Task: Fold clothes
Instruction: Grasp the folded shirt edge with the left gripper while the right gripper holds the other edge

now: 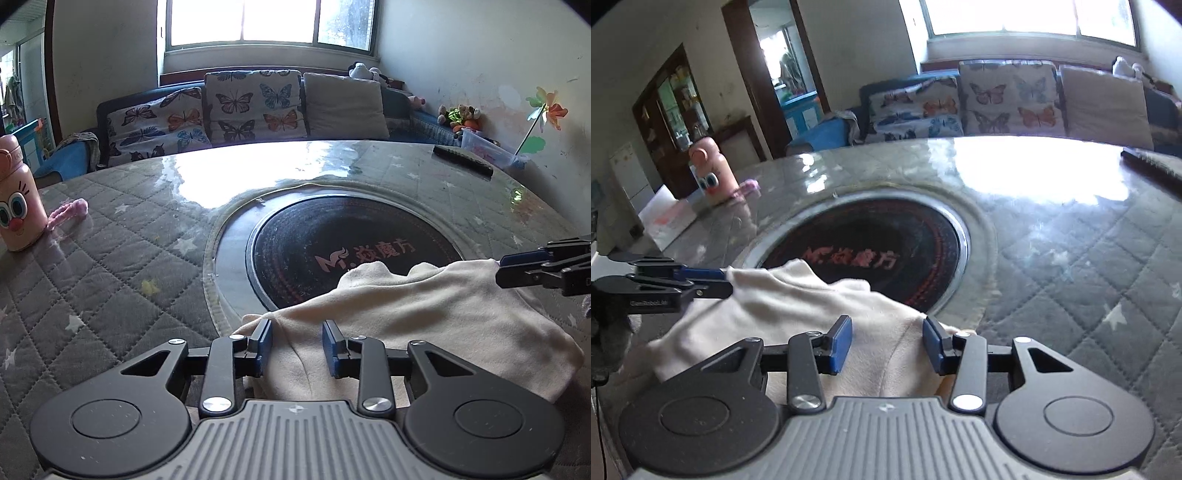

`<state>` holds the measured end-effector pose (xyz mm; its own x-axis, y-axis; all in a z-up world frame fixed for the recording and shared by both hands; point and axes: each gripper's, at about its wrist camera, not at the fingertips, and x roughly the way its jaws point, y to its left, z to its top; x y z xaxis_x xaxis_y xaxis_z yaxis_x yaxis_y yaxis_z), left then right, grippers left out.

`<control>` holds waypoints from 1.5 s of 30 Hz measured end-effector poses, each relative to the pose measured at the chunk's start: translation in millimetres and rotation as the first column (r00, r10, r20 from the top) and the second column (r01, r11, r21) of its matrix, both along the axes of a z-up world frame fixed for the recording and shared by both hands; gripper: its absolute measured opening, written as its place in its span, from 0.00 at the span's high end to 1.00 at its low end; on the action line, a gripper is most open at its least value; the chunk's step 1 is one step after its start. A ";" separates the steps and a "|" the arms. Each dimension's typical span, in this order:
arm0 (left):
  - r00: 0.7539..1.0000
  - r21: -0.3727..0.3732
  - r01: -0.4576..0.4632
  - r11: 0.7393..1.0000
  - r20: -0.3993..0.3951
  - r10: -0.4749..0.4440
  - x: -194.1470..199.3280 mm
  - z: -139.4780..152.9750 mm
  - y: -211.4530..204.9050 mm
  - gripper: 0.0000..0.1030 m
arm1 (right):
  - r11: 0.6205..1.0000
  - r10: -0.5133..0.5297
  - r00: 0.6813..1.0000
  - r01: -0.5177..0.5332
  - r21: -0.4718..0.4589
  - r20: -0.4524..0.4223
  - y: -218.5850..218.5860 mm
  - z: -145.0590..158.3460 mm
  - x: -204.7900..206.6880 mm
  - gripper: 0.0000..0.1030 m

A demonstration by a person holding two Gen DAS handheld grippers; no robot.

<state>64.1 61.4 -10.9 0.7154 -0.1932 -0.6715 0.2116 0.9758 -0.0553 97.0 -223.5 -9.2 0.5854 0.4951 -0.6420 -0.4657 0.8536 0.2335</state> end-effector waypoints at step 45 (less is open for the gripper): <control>1.000 0.016 -0.016 1.000 -0.002 0.016 5.6 -1.2 2.7 0.68 | 0.971 0.165 0.986 -0.155 -0.180 0.040 117.5 -8.1 33.4 0.63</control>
